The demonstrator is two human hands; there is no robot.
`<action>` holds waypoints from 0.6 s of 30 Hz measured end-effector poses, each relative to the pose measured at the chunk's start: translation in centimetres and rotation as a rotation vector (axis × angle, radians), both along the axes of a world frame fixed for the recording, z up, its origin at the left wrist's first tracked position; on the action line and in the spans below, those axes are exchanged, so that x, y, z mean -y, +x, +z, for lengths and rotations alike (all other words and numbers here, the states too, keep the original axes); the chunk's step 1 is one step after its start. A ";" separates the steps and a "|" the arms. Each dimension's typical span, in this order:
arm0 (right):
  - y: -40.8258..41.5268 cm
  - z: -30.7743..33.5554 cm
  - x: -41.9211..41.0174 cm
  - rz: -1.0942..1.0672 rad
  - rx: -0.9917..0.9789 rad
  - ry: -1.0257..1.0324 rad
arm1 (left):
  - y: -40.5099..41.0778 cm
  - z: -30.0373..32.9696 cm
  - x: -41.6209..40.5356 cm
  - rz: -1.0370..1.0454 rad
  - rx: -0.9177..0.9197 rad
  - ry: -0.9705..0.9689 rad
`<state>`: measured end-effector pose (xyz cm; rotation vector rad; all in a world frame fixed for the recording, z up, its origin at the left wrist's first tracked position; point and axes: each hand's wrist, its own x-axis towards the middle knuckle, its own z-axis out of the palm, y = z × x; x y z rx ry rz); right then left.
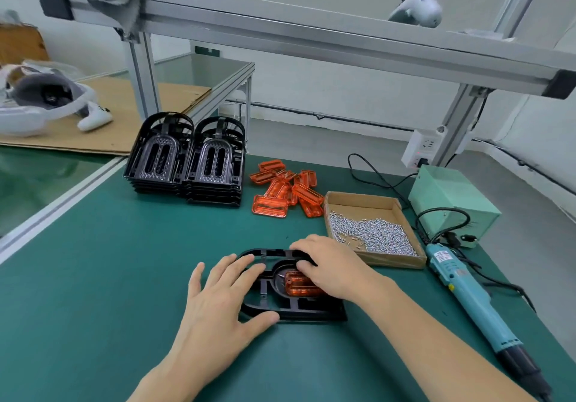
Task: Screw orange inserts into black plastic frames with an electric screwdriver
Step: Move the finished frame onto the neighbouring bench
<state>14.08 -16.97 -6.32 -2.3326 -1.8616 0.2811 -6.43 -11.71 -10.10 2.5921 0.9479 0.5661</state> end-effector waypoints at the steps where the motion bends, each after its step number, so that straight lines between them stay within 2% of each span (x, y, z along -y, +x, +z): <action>1: 0.1 0.0 0.0 -0.001 0.002 0.006 | 0.0 0.0 0.0 0.000 0.002 -0.006; 7: -0.1 -0.2 -0.2 -0.025 -0.001 0.040 | -0.1 -0.1 -0.1 0.052 0.056 -0.012; 12: -0.7 -0.6 -0.8 -0.043 -0.070 0.073 | 0.6 0.4 0.4 0.248 0.189 -0.091; 18: -1.0 -1.0 -1.8 0.014 -0.036 0.075 | 0.5 0.2 2.5 0.420 0.171 -0.146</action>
